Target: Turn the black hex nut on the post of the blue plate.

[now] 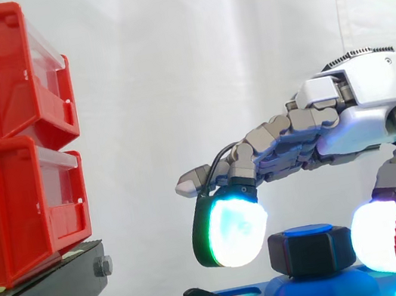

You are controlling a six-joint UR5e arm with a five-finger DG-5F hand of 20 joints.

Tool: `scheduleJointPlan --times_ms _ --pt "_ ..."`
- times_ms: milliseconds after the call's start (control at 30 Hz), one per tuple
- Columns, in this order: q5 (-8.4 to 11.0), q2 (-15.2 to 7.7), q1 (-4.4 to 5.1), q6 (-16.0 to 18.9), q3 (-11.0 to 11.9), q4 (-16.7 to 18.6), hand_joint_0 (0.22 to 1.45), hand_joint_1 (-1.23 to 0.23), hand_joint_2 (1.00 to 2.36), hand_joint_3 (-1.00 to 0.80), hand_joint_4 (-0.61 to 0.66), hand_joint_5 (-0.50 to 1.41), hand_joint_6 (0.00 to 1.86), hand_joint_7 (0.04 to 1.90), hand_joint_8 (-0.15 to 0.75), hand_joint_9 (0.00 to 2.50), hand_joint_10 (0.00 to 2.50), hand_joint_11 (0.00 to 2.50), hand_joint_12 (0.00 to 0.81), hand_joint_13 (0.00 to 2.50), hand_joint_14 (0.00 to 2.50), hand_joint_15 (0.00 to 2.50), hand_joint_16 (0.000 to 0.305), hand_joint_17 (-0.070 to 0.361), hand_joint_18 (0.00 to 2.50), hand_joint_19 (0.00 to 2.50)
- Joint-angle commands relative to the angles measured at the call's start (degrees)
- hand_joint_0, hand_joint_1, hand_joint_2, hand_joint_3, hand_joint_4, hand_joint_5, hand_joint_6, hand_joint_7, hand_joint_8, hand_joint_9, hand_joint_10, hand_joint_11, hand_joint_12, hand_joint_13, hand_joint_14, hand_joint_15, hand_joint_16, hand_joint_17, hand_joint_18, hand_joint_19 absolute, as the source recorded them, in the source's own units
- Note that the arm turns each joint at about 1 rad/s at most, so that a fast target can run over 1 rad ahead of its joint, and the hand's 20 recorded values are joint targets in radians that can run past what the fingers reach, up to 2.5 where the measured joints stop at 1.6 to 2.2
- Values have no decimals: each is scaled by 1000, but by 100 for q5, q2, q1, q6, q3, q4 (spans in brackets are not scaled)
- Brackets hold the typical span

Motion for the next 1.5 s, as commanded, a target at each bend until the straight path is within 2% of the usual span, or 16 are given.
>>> scheduleJointPlan --times_ms 0,300,467,733,1033,1267,1467 --pt "8 1 14 1 -34 81 499 -785 1000 -500 126 -273 503 786 202 31 0 0 338 0 0 0 47 106 0 371" --pt "25 -8 14 -8 -34 37 461 -684 1000 -500 167 -260 503 810 223 51 0 0 354 0 0 0 50 112 0 377" --pt "25 1 -12 -17 -34 -42 409 -581 1000 -500 216 -232 503 800 254 133 0 0 380 0 0 0 56 126 21 355" --pt "8 1 -38 -43 -43 -51 400 -416 1000 -500 278 -202 503 867 267 158 0 0 387 0 0 0 57 129 19 355" --pt "-10 1 -117 -96 -43 -86 416 -227 1000 -500 283 -194 504 902 273 198 0 0 382 0 0 0 56 126 36 364" --pt "-45 1 -170 -105 -43 -86 420 -174 1000 -500 280 -195 504 902 273 222 0 0 381 0 0 0 55 125 41 364" --pt "-71 1 -276 -166 -43 -69 423 -166 1000 -500 279 -195 504 906 273 222 0 0 378 0 0 0 55 124 41 372"
